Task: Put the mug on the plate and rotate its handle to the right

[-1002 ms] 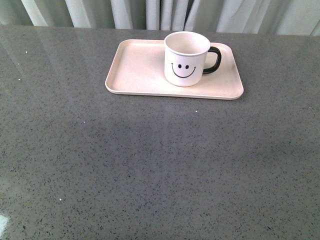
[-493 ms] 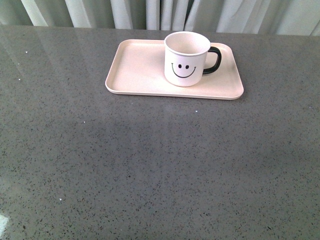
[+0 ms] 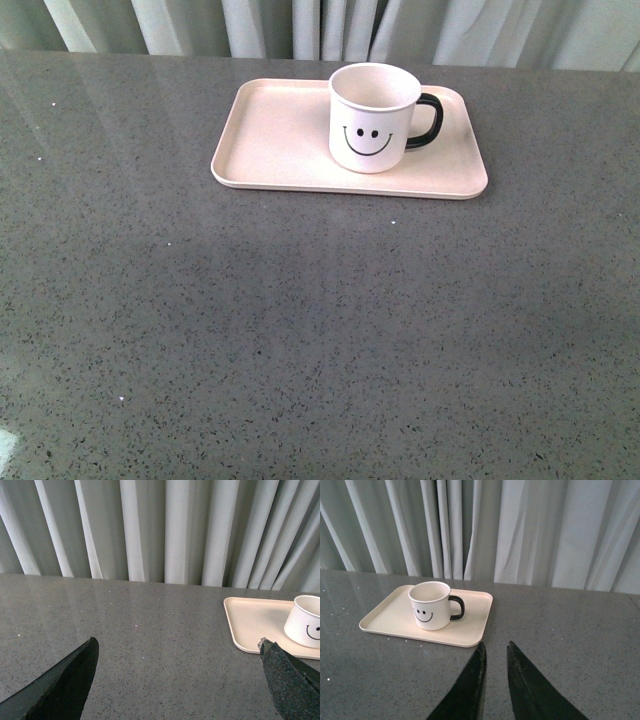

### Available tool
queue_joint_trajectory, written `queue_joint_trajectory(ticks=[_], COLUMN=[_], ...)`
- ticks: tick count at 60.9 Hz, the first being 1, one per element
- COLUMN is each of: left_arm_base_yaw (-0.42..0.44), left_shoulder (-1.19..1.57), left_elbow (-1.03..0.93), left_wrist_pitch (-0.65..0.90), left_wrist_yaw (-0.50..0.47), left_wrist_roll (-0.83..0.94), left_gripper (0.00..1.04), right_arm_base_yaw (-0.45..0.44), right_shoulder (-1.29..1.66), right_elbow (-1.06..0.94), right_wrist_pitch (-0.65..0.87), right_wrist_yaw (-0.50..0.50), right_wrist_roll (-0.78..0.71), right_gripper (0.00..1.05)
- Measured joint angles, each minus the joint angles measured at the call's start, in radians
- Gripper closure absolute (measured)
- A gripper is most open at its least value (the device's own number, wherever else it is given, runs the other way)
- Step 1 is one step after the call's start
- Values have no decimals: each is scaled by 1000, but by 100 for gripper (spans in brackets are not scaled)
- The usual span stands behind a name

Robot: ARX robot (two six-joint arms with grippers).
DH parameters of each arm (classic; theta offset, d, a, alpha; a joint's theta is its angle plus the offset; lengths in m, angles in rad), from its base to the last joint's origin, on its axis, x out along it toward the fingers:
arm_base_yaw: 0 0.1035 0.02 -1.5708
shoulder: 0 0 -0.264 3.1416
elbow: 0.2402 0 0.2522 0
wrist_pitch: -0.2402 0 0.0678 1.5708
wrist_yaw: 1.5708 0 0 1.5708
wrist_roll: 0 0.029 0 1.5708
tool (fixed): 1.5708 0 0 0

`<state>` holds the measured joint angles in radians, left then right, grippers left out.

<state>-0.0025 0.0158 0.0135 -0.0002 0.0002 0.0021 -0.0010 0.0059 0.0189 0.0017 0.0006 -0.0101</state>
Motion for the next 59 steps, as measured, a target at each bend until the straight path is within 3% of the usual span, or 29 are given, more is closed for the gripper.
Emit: queue_joint_trajectory(ticks=[10, 26, 59], left_arm_base_yaw=[0, 0, 0], left_shoulder=[0, 0, 0], left_elbow=[0, 0, 0], left_wrist_pitch=[0, 0, 0], left_wrist_yaw=[0, 0, 0], left_wrist_roll=[0, 0, 0], left_gripper=[9, 9, 9], right_arm_base_yaw=[0, 0, 0], right_shoulder=[0, 0, 0], right_elbow=[0, 0, 0], right_wrist_pitch=[0, 0, 0], right_wrist_yaw=[0, 0, 0], right_wrist_roll=[0, 0, 0], right_gripper=[49, 8, 9])
